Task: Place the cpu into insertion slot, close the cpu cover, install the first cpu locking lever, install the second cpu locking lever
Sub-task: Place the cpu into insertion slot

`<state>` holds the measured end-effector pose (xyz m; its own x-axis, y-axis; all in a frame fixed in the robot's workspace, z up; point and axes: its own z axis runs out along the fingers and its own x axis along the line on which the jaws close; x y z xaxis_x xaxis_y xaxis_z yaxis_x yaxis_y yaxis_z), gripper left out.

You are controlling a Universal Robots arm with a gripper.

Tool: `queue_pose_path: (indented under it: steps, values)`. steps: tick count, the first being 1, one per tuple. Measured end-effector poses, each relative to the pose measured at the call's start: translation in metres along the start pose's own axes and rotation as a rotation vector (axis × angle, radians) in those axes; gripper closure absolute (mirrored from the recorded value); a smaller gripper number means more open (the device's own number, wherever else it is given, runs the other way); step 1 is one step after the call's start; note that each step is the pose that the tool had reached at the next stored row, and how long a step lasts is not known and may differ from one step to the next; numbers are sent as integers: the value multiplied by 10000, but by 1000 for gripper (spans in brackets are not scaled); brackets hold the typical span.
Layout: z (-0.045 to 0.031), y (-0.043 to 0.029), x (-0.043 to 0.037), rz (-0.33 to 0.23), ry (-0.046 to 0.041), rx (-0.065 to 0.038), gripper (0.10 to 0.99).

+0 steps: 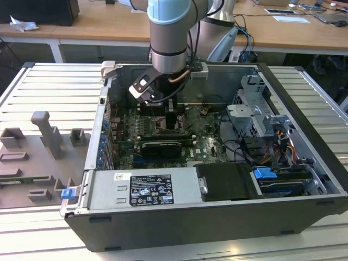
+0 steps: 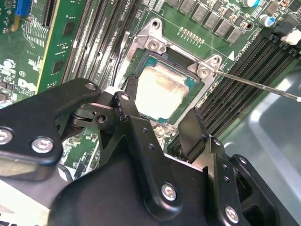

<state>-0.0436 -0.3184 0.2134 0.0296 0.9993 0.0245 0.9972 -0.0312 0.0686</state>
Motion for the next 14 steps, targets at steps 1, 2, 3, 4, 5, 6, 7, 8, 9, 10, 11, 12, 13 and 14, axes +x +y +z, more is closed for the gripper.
queue_pose_path:
  steps: [1, 2, 3, 4, 5, 6, 7, 8, 9, 10, 11, 12, 13, 14]
  values:
    - [-5, 0, 0, 0, 0, 0, 486]
    - [-7, 1, -1, 0, 3, -2, 486]
    - [-11, 1, -1, 0, 0, 0, 616]
    - [-14, 1, -1, 0, 0, 0, 616]
    - [-18, 1, -1, 0, 0, 0, 675]
    - [-20, 1, -1, 1, 2, -1, 733]
    - [-21, 2, -1, 0, 2, -1, 855]
    - [-24, 2, -1, 0, 1, 0, 918]
    - [-26, 2, -1, 0, 1, 0, 976]
    - [-28, 2, -1, 0, 0, 0, 980]
    - [-29, 2, -1, 1, 1, -1, 980]
    - [-30, 2, -1, 0, 1, 0, 980]
    - [-31, 2, -1, 0, 1, 0, 980]
    - [-32, 2, -1, 0, 1, -1, 980]
